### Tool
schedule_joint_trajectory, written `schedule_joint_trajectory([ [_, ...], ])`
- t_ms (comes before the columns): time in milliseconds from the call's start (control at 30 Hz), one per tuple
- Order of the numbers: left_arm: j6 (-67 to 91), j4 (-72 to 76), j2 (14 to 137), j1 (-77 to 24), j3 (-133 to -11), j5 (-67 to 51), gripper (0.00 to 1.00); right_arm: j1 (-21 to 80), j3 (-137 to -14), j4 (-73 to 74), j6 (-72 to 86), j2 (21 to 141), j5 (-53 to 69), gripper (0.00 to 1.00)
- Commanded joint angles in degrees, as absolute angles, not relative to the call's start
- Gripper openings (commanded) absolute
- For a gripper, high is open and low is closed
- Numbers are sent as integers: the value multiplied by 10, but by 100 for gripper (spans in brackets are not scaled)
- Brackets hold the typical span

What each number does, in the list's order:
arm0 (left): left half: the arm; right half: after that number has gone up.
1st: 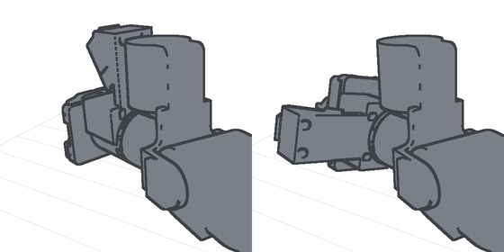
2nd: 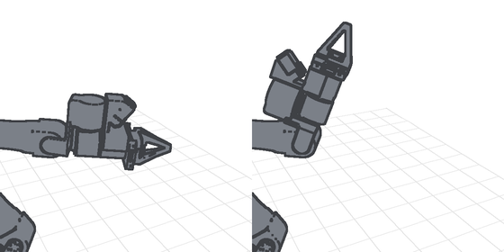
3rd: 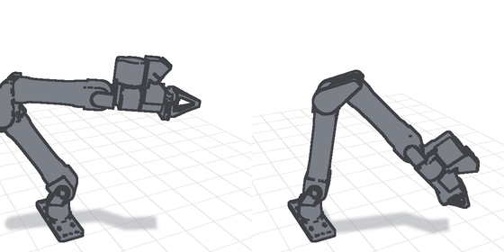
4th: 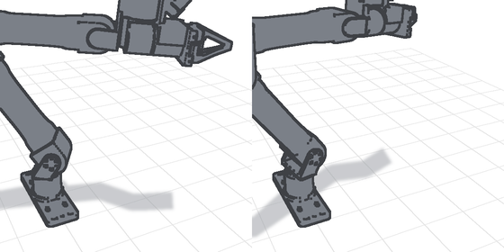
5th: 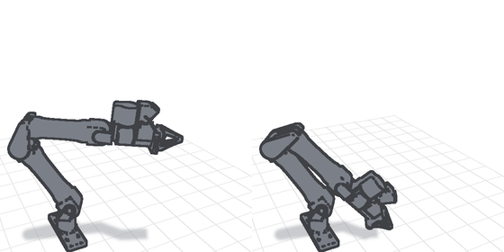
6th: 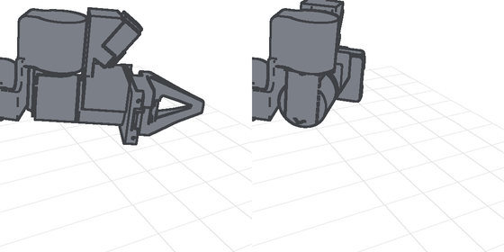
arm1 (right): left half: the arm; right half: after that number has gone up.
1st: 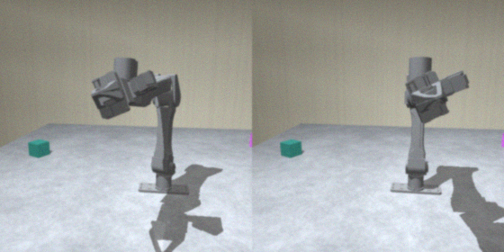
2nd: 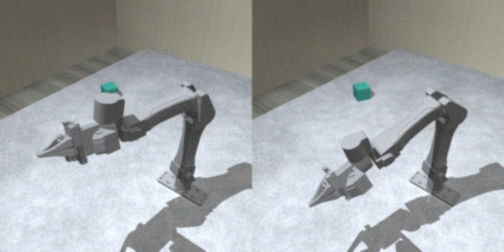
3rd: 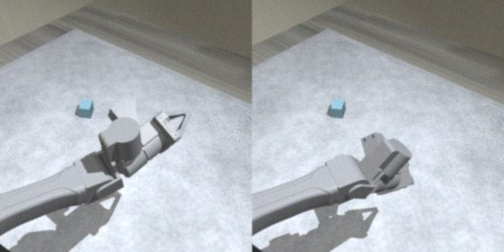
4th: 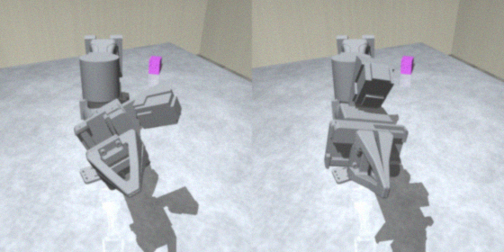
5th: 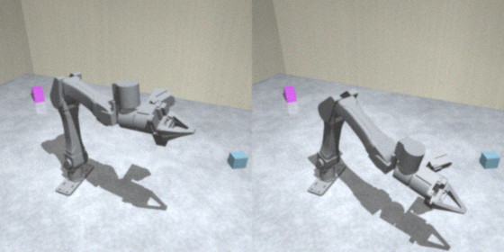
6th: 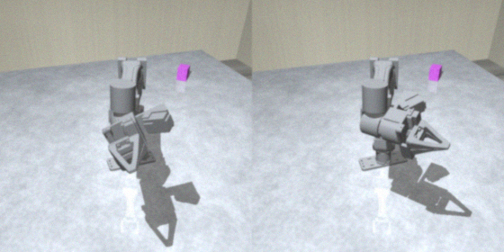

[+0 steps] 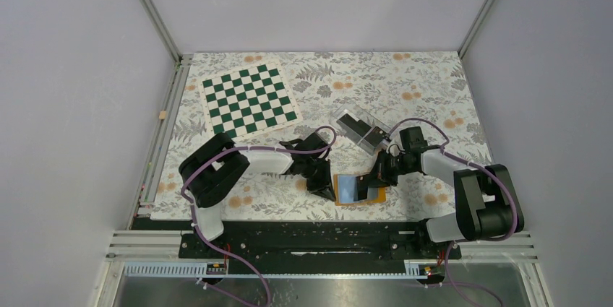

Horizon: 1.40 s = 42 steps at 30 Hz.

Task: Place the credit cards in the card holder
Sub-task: Insert the credit card into the card holder.

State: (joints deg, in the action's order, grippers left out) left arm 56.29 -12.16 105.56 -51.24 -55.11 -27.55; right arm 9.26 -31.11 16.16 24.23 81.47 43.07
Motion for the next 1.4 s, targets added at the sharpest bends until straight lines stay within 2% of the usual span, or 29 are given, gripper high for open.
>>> schedule_joint_trajectory([
  [0, 533, -174, 1065, -516, -555, -216, 0, 100, -307, 185, 237, 794, 477, 0],
  [167, 529, -174, 1070, -516, -554, -219, 0, 109, -309, 175, 234, 823, 498, 0],
  [267, 527, -175, 1073, -516, -555, -221, 0, 118, -316, 186, 231, 828, 478, 4],
  [600, 508, -209, 1078, -516, -574, -206, 0, 148, -353, 275, 221, 776, 322, 39],
  [800, 502, -220, 1081, -517, -582, -202, 0, 162, -387, 309, 206, 791, 279, 50],
  [1067, 490, -242, 1091, -517, -602, -196, 0, 168, -407, 305, 195, 829, 273, 48],
  [1133, 484, -251, 1093, -516, -609, -193, 0, 172, -407, 304, 193, 837, 272, 44],
  [1267, 475, -268, 1096, -516, -617, -185, 0, 181, -405, 302, 192, 855, 276, 28],
  [1367, 474, -270, 1096, -516, -618, -184, 0, 182, -402, 301, 195, 853, 276, 20],
])
